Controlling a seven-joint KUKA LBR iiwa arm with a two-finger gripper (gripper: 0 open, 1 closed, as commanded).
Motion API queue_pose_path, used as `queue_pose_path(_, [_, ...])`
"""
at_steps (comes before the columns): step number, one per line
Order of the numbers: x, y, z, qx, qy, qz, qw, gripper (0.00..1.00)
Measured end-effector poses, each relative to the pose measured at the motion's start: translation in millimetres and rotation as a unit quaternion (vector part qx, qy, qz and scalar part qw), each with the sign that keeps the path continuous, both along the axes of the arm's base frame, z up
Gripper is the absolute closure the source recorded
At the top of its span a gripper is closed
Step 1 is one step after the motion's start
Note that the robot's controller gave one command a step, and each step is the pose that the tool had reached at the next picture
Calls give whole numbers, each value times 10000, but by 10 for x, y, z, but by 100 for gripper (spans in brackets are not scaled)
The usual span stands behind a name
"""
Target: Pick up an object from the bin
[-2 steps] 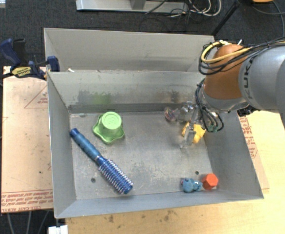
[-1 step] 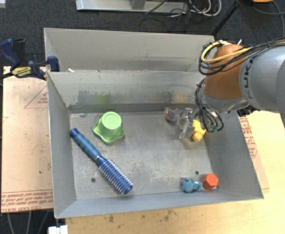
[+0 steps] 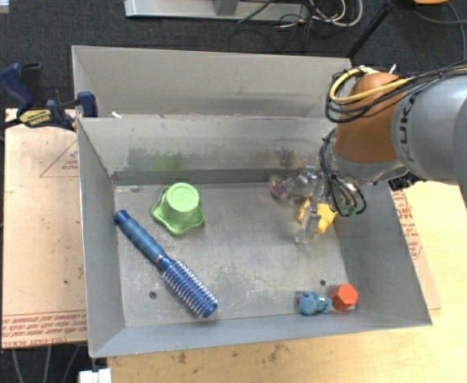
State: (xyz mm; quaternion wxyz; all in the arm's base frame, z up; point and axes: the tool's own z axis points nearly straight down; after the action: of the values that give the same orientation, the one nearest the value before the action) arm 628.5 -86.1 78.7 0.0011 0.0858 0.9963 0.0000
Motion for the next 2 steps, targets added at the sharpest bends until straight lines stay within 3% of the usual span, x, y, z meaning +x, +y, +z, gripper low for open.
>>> queue_pose_path(1, [0, 0, 0, -1, 0, 1, 10000, 100])
queue_pose_path(2, [0, 0, 0, -1, 0, 0, 10000, 0])
